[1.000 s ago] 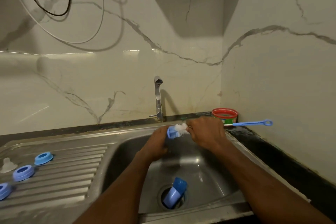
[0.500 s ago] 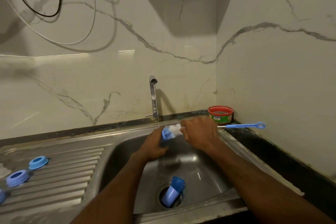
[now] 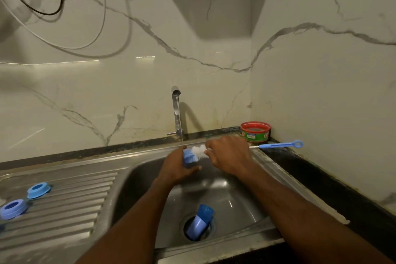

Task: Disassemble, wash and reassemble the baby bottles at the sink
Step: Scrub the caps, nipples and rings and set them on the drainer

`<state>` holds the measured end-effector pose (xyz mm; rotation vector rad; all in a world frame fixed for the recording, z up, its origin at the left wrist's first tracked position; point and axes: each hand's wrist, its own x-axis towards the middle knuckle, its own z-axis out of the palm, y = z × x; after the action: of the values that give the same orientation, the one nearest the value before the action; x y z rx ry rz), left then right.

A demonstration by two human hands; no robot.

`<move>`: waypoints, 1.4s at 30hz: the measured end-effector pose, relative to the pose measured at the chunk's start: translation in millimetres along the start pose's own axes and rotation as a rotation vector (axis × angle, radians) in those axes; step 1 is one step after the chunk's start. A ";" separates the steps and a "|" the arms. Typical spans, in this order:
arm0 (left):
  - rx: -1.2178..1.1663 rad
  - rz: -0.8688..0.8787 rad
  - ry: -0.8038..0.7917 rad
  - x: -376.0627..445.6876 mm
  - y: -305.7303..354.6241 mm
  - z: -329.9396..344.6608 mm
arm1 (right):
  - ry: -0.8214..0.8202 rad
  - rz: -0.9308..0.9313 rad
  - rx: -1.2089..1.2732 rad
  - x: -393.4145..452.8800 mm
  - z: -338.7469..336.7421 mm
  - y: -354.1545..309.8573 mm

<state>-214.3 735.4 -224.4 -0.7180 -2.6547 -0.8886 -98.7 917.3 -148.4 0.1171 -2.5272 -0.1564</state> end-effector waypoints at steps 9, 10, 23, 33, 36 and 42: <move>0.352 0.195 0.158 -3.1 7.8 -10.9 | -0.347 0.023 0.181 -3.7 3.2 18.8; 0.384 0.182 0.204 -4.9 3.2 -12.6 | -0.367 -0.007 0.227 -2.7 1.4 18.4; 0.095 0.160 -0.129 -2.4 7.3 0.4 | -0.230 0.197 0.059 -4.1 5.9 20.5; -0.251 0.067 0.243 0.6 -10.6 -7.6 | -0.287 0.307 0.172 4.0 10.1 23.2; -0.345 -0.137 0.290 1.4 -15.0 -6.8 | -0.197 0.301 0.079 3.1 0.9 31.2; -0.251 -0.184 0.171 -0.5 -17.8 -9.1 | -0.186 0.326 0.096 4.4 -1.0 36.5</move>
<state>-222.4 717.2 -226.3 -0.4294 -2.5123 -1.2884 -103.5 952.8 -140.1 -0.2829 -2.6966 0.0889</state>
